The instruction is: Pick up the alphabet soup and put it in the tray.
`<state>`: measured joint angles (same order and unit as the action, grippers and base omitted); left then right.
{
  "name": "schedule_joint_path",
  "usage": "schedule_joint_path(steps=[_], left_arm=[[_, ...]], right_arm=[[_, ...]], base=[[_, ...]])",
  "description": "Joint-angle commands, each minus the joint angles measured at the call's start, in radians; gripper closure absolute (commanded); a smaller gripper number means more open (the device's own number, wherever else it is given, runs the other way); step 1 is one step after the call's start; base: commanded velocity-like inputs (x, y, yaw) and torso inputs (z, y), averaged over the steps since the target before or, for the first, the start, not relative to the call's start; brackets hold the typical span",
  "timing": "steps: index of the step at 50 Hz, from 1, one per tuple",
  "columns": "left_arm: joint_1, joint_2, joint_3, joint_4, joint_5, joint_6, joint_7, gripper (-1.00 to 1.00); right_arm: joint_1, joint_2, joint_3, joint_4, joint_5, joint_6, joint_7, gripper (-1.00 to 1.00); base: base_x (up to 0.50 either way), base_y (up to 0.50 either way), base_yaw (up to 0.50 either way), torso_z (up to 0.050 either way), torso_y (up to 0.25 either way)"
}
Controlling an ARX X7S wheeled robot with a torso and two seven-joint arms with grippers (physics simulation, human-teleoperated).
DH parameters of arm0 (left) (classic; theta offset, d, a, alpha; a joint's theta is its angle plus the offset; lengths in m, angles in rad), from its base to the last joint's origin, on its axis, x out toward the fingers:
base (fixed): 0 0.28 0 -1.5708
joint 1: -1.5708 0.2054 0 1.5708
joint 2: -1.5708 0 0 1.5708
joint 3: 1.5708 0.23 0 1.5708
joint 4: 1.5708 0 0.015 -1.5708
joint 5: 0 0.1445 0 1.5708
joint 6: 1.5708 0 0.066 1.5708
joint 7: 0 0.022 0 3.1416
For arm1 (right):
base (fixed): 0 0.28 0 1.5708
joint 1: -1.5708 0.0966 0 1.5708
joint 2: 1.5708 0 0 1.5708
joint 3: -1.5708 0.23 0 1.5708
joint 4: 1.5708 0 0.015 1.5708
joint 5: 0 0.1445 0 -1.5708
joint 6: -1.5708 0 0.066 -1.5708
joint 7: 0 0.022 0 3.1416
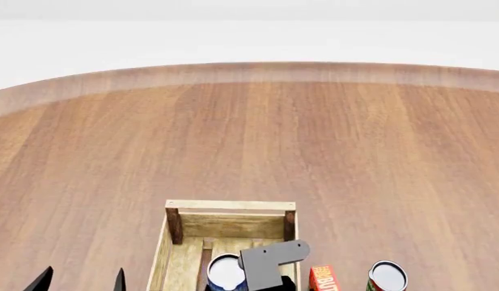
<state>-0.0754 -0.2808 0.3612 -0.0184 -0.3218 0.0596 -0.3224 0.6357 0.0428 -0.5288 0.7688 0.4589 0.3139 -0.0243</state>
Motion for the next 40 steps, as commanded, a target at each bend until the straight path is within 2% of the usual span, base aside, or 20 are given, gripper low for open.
schedule_joint_path(steps=[1,26,27,40], left_arm=[[-0.002,-0.002,0.003,-0.002,-0.002,0.003,-0.002,-1.0],[-0.005,-0.005,0.009,-0.007,-0.008,0.009,-0.004,-1.0],[-0.005,-0.005,0.009,-0.008,-0.008,0.009,-0.004,-1.0],[-0.005,-0.006,0.015,-0.004,-0.007,0.007,-0.01,-1.0]], right_arm=[[0.017,0.001,-0.015,0.004,0.01,0.007,-0.011,1.0],[0.042,-0.003,-0.065,0.058,0.034,-0.003,-0.019,1.0],[0.042,-0.003,-0.066,0.056,0.036,-0.001,-0.017,-1.0],[0.006,0.039,-0.081,-0.096,0.061,0.054,0.018,-1.0]], base=[[0.0,0.0,0.0,0.0,0.0],[0.0,0.0,0.0,0.0,0.0],[0.0,0.0,0.0,0.0,0.0],[0.0,0.0,0.0,0.0,0.0]])
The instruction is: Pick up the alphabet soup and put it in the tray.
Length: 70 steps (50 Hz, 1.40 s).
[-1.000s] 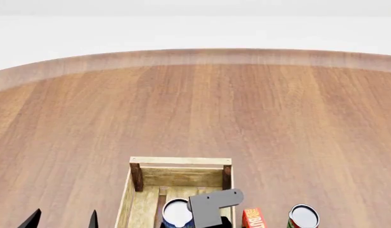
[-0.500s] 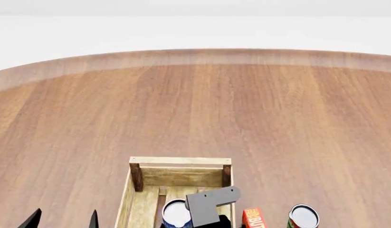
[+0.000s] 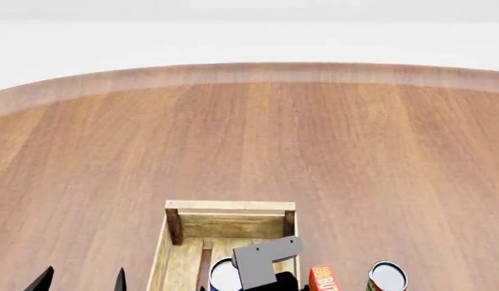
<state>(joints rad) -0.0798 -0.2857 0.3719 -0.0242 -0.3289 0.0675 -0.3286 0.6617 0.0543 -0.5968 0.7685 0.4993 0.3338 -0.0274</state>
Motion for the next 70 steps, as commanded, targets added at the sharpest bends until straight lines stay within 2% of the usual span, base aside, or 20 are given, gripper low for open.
schedule_joint_path(steps=[1,29,48,70], left_arm=[[-0.001,-0.001,0.005,0.003,0.0,-0.002,-0.004,-1.0],[0.002,-0.011,0.013,0.023,-0.004,-0.007,-0.016,-1.0],[0.015,-0.025,0.023,0.09,-0.004,-0.032,-0.036,-1.0],[0.035,-0.057,0.027,0.204,-0.014,-0.069,-0.057,-1.0]], right_arm=[[-0.024,0.033,-0.014,-0.113,0.024,0.039,0.024,-1.0],[-0.117,0.15,-0.005,-0.531,0.083,0.161,0.156,-1.0],[-0.216,0.212,0.035,-0.76,0.1,0.13,0.255,-1.0],[-0.28,0.255,0.042,-0.917,0.1,0.08,0.282,-1.0]], base=[[0.0,0.0,0.0,0.0,0.0],[0.0,0.0,0.0,0.0,0.0],[0.0,0.0,0.0,0.0,0.0],[0.0,0.0,0.0,0.0,0.0]])
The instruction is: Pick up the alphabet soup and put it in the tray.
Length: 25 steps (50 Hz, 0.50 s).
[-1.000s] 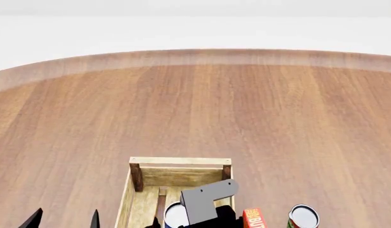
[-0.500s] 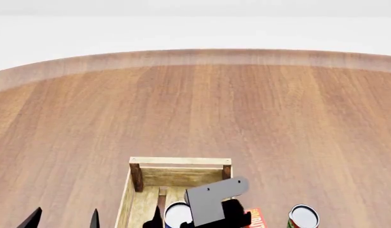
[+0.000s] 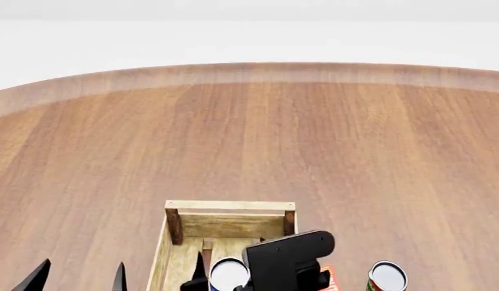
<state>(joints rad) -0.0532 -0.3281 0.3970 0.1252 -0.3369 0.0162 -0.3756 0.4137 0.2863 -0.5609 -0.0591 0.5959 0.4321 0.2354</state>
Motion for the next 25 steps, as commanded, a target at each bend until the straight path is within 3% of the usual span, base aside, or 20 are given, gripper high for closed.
schedule_joint_path(steps=[1,25], left_arm=[[0.009,-0.016,0.002,0.059,-0.005,-0.019,-0.011,-1.0],[0.035,-0.046,0.014,0.191,0.0,-0.055,-0.042,-1.0]], right_arm=[[-0.033,0.026,0.007,-0.097,0.005,-0.018,0.022,-1.0],[-0.095,0.082,0.005,-0.258,-0.036,-0.064,0.073,-1.0]], base=[[0.0,0.0,0.0,0.0,0.0],[0.0,0.0,0.0,0.0,0.0]])
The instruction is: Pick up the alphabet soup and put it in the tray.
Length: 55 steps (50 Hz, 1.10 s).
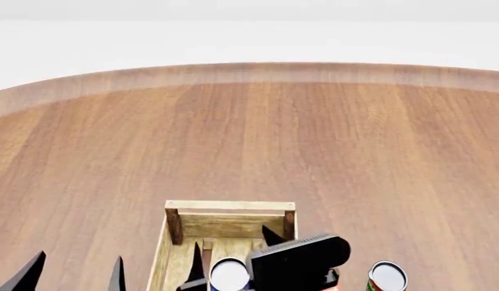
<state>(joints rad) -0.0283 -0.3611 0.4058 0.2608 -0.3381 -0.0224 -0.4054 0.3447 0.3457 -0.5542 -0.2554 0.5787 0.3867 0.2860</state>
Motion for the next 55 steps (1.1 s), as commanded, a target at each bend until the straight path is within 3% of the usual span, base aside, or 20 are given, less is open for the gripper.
schedule_joint_path(steps=[1,55], left_arm=[[0.012,-0.015,0.005,0.064,0.001,-0.019,-0.015,-1.0],[0.031,-0.06,0.015,0.249,0.003,-0.077,-0.065,-1.0]], right_arm=[[-0.032,0.025,-0.001,-0.07,-0.033,-0.034,0.028,-1.0],[-0.086,0.116,0.007,-0.338,-0.053,-0.013,0.124,-1.0]], base=[[0.0,0.0,0.0,0.0,0.0],[0.0,0.0,0.0,0.0,0.0]])
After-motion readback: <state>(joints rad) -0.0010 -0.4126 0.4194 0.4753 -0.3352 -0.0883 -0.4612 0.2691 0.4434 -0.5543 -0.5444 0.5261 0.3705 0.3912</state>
